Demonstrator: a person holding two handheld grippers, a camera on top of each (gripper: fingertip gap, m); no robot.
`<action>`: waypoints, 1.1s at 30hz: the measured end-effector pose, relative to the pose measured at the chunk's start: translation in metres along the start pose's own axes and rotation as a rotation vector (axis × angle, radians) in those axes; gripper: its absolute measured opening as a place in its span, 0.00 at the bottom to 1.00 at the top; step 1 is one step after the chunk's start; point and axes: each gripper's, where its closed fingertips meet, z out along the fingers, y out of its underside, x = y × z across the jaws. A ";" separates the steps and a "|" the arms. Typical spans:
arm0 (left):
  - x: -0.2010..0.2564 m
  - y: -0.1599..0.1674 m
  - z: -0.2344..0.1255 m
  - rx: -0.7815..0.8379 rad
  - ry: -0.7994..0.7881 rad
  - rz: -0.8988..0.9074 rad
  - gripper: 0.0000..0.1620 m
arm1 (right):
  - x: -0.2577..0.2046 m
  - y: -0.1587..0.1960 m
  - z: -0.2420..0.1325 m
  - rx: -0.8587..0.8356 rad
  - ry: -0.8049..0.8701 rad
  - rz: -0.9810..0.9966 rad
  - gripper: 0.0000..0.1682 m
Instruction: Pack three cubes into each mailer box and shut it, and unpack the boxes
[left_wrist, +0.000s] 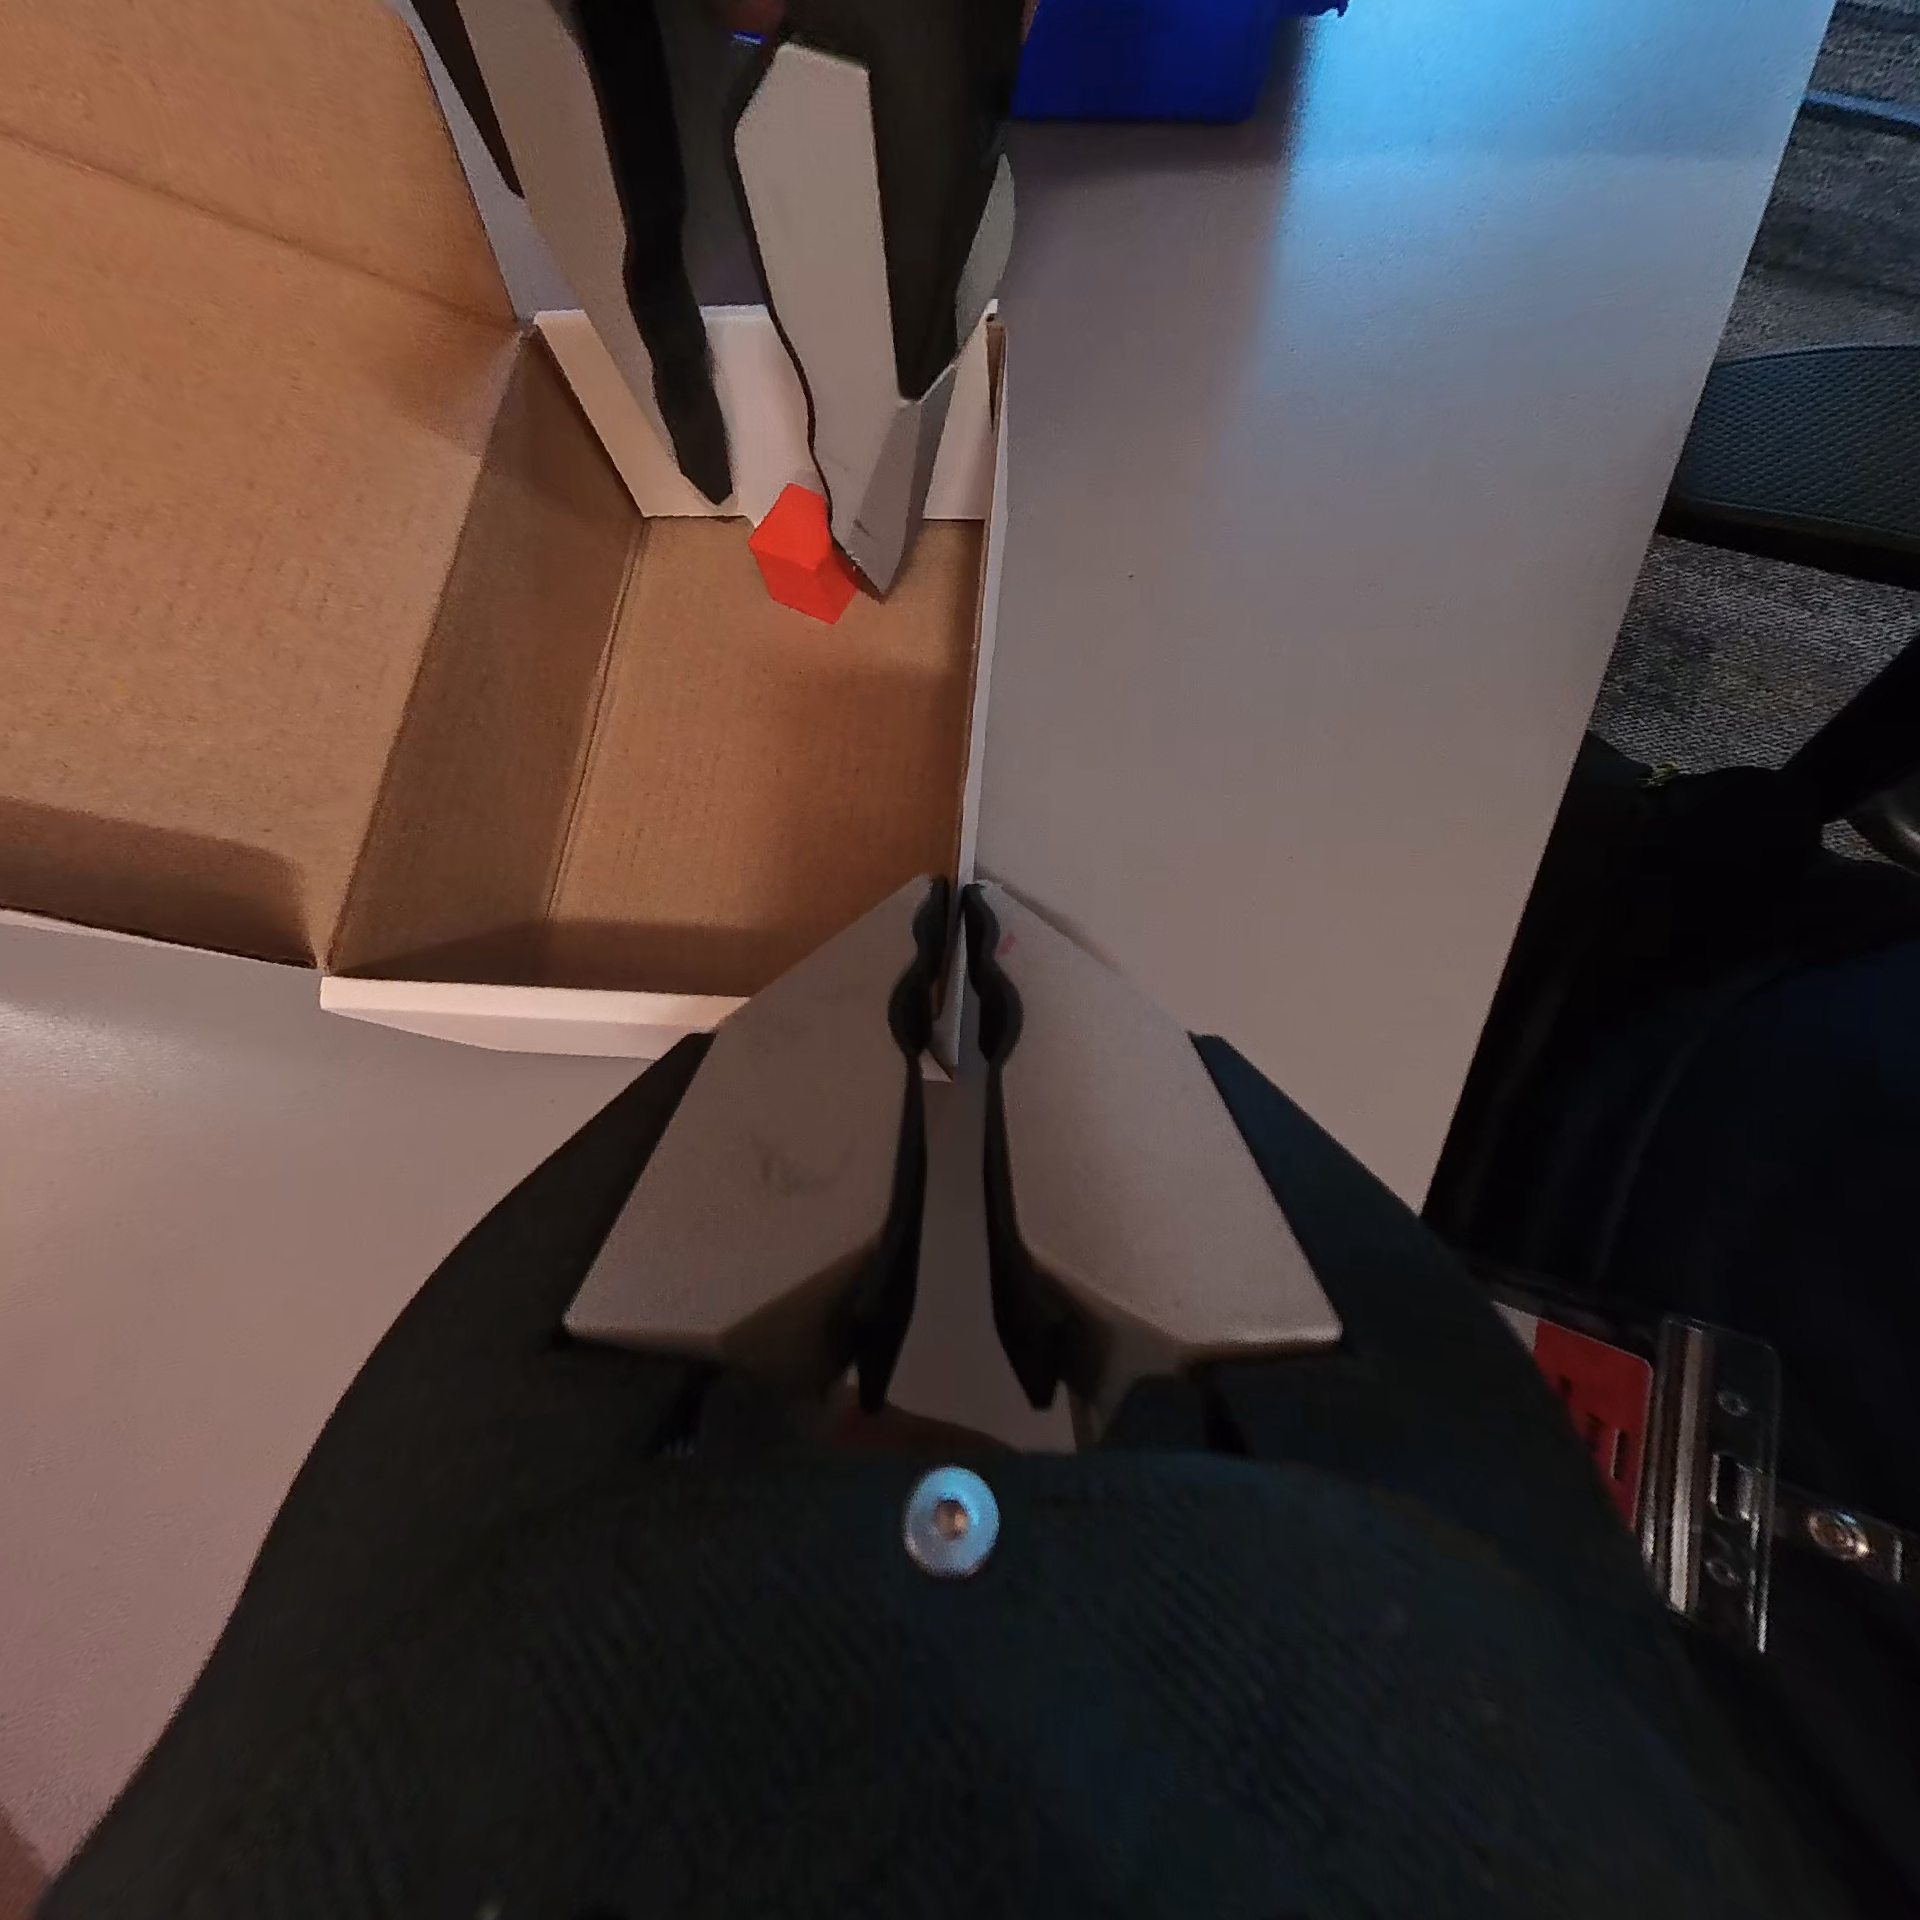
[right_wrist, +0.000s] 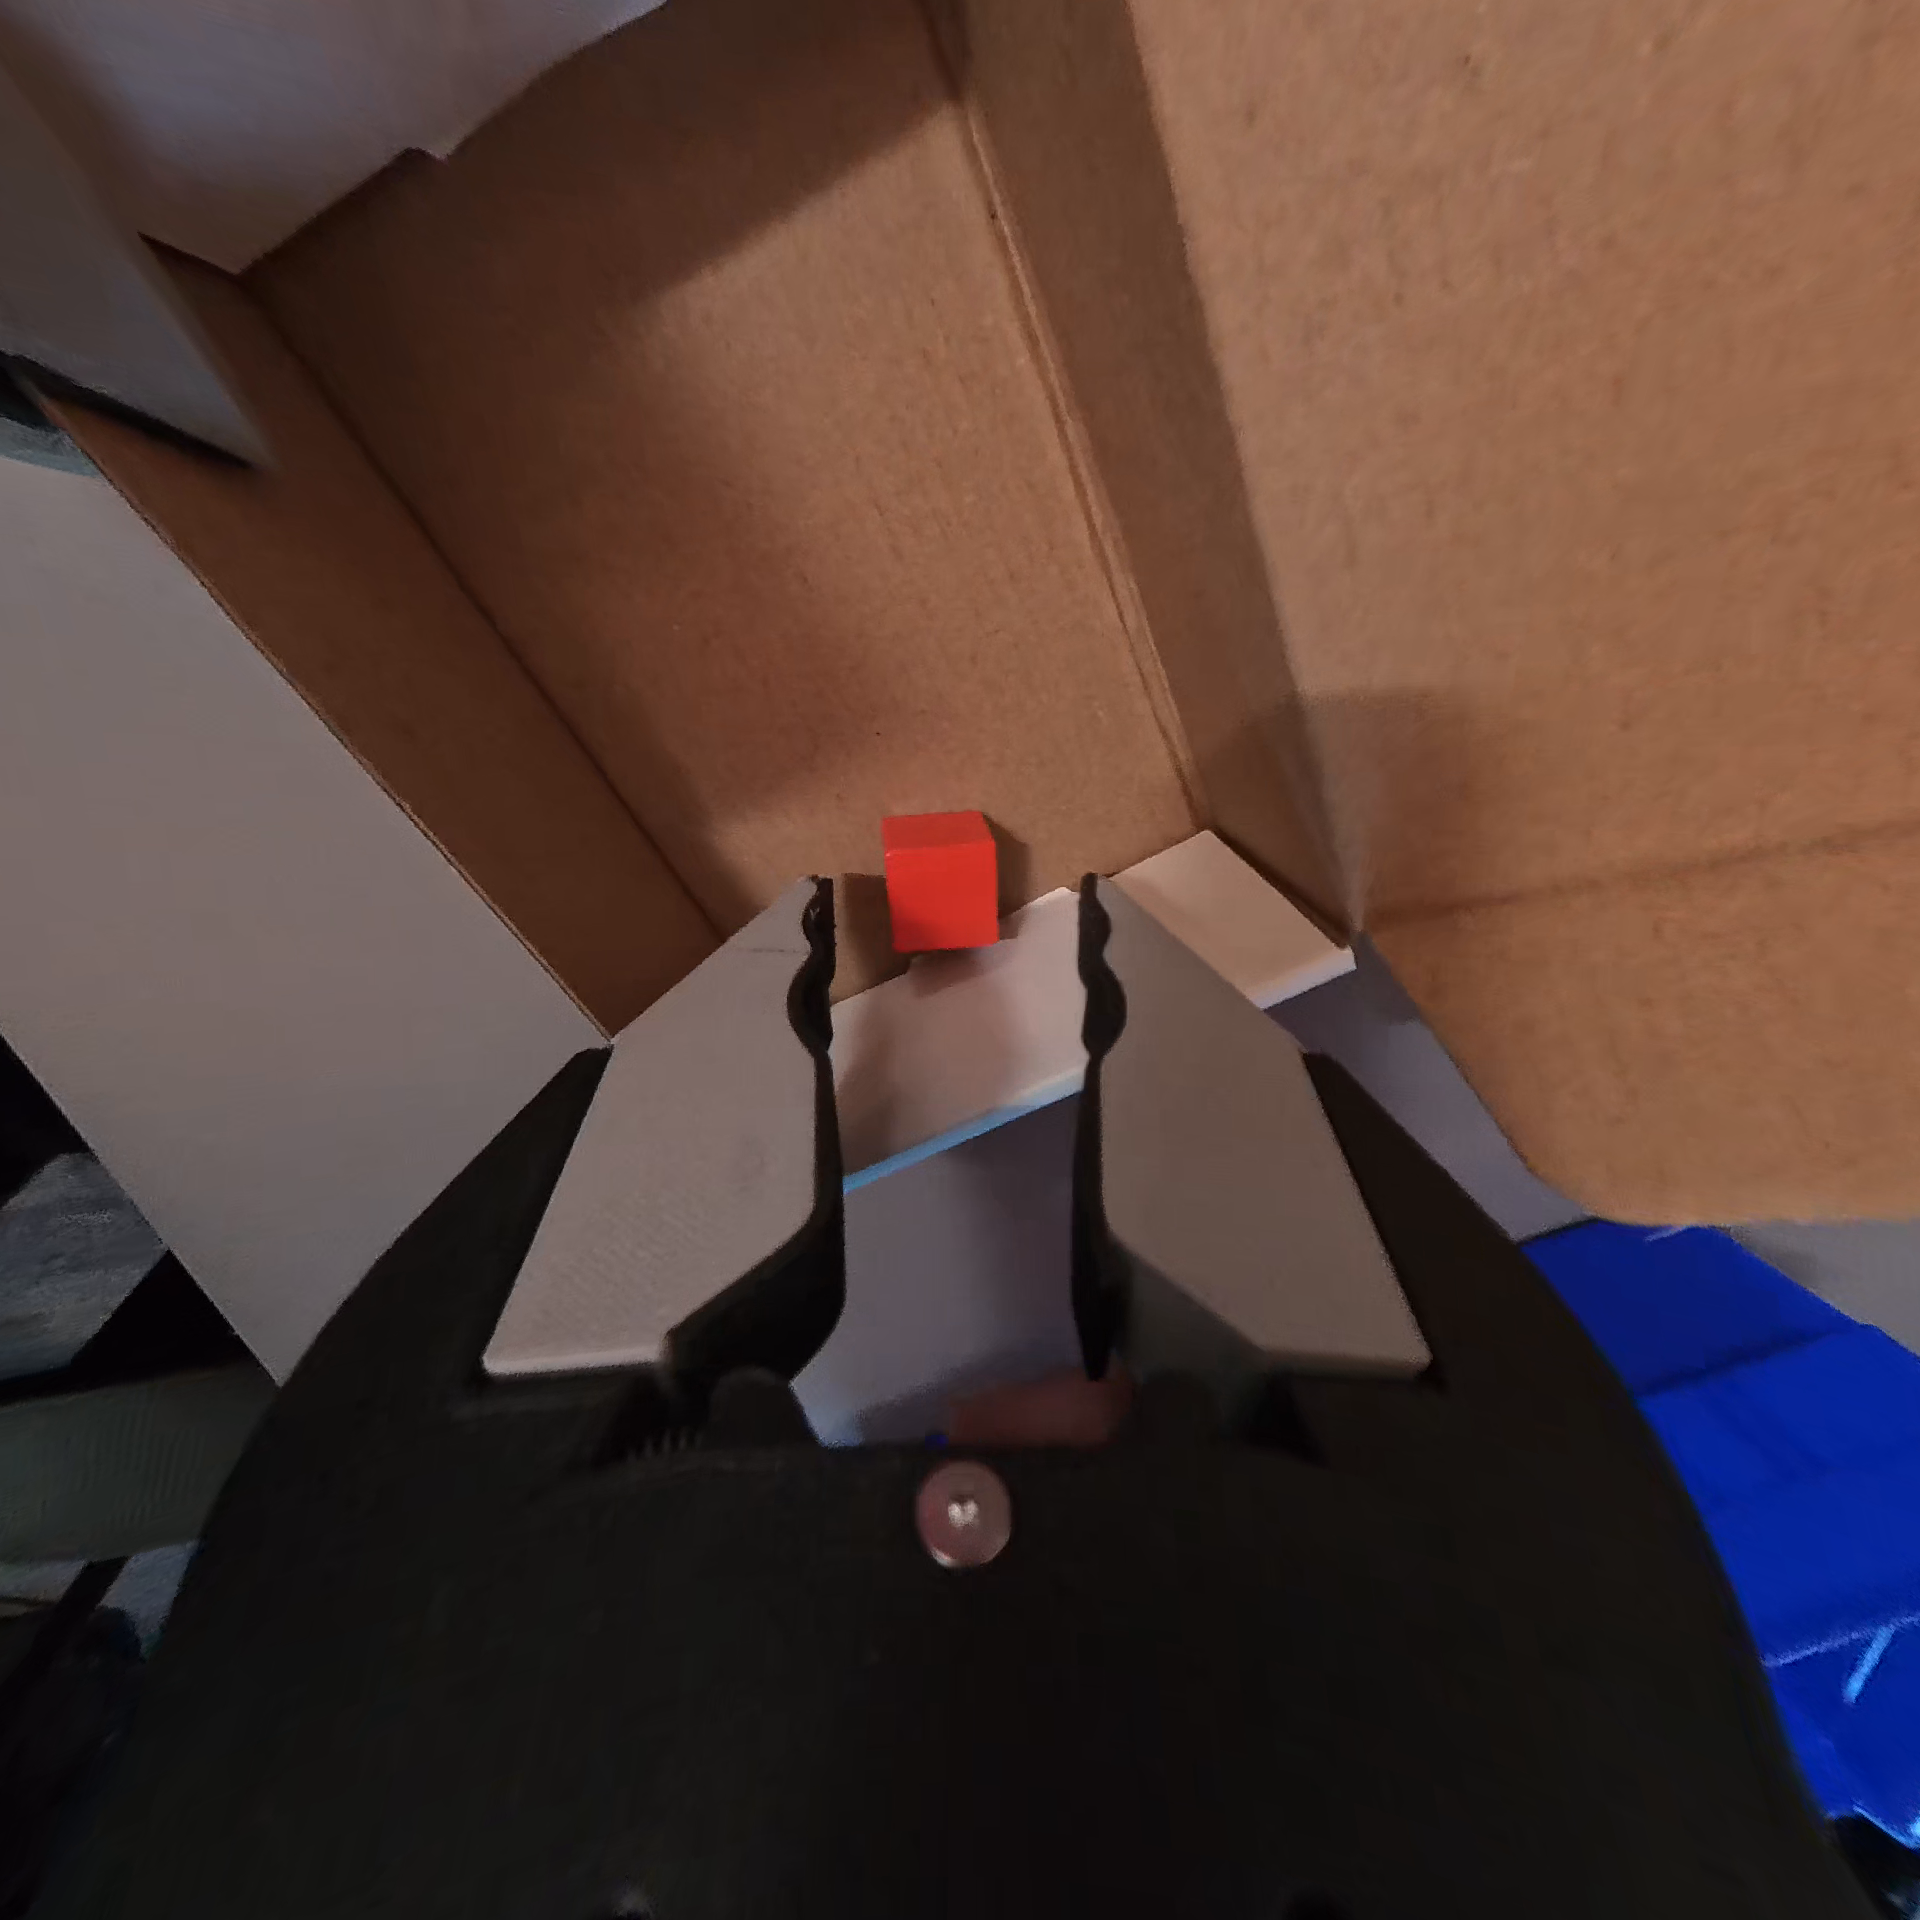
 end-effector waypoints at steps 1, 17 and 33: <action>0.000 0.000 0.000 0.001 0.000 0.000 0.00 | 0.001 0.001 0.000 -0.016 0.009 -0.005 0.27; 0.000 0.000 0.000 0.000 -0.002 0.005 0.00 | 0.011 0.006 0.010 -0.333 0.094 -0.118 0.12; 0.000 0.004 -0.003 -0.007 0.016 0.017 0.00 | 0.012 0.030 -0.090 0.238 0.078 0.135 0.12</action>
